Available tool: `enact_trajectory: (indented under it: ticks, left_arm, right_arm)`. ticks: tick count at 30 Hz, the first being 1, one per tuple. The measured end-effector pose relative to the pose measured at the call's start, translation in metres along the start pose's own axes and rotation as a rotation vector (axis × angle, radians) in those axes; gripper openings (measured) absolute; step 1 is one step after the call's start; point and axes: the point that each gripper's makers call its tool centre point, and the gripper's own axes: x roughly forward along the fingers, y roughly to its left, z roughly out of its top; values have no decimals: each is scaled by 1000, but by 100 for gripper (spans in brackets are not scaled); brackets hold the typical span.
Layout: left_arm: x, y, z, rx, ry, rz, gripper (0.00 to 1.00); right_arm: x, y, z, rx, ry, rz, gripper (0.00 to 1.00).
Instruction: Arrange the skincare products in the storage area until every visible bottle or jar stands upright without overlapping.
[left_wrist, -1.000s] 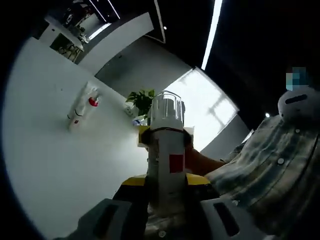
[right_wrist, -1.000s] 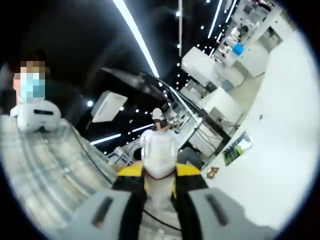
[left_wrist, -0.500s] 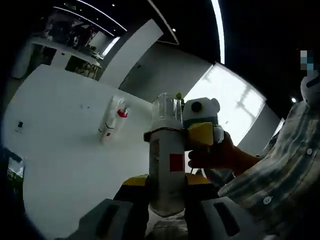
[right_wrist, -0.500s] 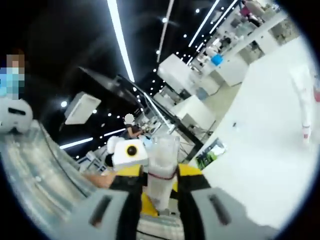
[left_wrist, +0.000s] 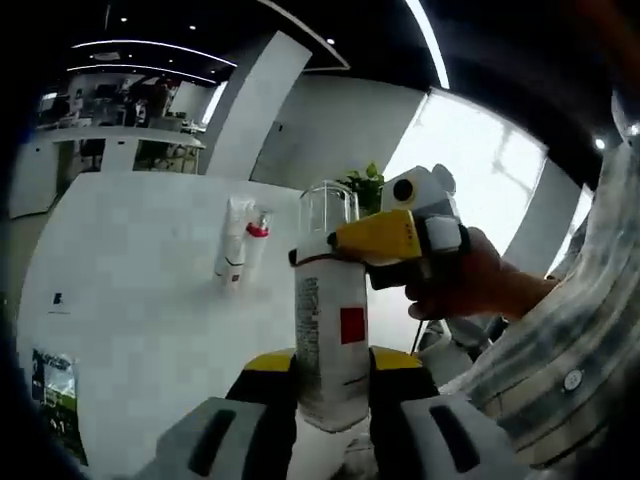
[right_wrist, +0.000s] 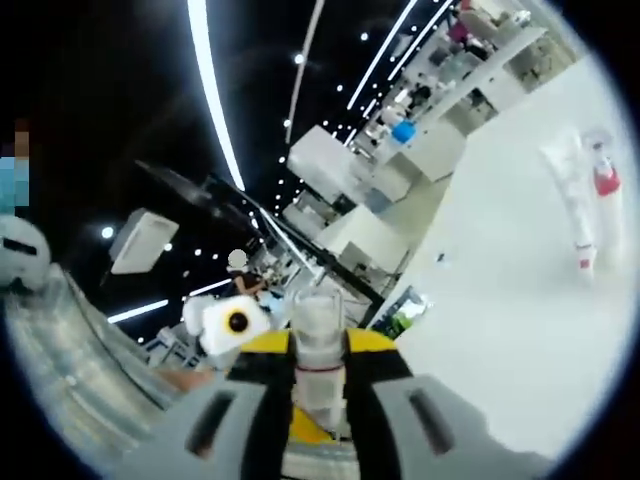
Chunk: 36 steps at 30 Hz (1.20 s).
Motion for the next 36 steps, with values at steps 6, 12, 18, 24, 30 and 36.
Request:
enact_trajectory:
  ticks: [6,12,18,24,30,36]
  left_arm:
    - [-9,-30,5,-72,-18,-223,27]
    - [-6,-52,5,-102,27,-375,25]
    - [-4,-48,0,-53,43,-350,23]
    - [-4,-19,9,-28,-28,-184,22]
    - [-11,14,12,3,-50,11,22]
    - [-15,34,16,42,-60,182,22]
  right_arm:
    - [-9,34,-1,-60,79,180,17]
    - [-11,48,-9,-104,158,262,17]
    - [-7,49,-14,-161,211,254,17]
    - [5,33,-4,-168,149,124,19]
    - [13,16,0,-248,108,-40,23]
    - [20,12,-8,-300,141,-98,25]
